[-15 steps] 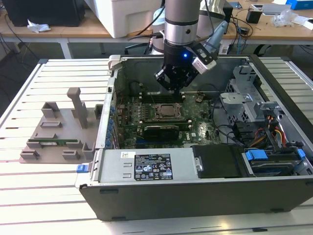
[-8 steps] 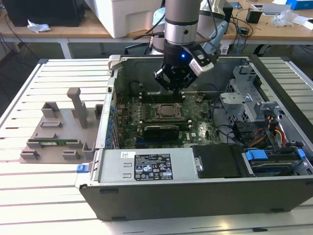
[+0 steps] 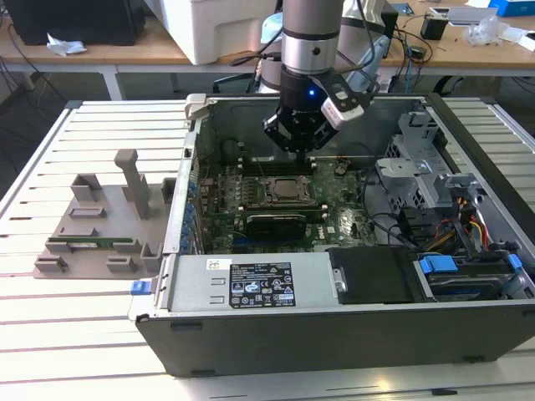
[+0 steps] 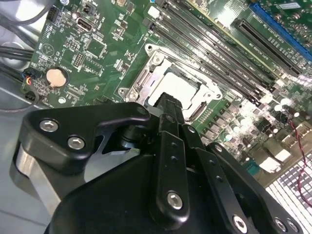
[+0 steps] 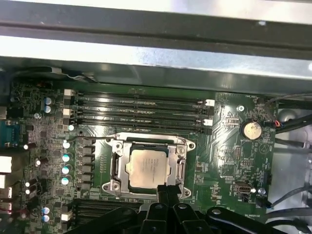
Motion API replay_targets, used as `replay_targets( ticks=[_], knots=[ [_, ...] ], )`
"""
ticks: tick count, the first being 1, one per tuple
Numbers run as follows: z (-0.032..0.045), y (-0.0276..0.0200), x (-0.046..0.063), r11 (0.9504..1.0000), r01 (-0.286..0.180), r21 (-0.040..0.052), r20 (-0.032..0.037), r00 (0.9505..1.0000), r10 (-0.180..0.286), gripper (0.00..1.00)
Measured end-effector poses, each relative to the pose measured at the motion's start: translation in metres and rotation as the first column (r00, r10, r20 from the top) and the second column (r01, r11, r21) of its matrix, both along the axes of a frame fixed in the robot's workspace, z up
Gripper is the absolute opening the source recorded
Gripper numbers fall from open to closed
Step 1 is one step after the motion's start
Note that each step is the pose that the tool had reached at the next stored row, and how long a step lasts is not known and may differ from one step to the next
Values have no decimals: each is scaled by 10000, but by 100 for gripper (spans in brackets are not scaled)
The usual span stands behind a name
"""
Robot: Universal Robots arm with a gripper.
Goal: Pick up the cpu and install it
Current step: 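Install the first cpu locking lever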
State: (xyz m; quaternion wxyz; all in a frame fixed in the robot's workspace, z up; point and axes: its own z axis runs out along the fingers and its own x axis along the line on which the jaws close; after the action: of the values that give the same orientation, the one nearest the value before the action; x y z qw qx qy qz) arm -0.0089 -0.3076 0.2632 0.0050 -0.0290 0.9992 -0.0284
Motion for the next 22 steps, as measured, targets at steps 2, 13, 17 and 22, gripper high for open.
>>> replay_targets(
  ticks=[2, 13, 17, 22],
  knots=[
    [37, 0, 0, 10000, 0, 0, 0, 10000, 0, 11],
    [219, 0, 0, 10000, -1, 0, 0, 10000, 1, 11],
    [318, 0, 0, 10000, 0, 2, 1, 10000, 0, 11],
    [319, 0, -48, 10000, -1, -1, -1, 10000, 1, 11]
  ],
)
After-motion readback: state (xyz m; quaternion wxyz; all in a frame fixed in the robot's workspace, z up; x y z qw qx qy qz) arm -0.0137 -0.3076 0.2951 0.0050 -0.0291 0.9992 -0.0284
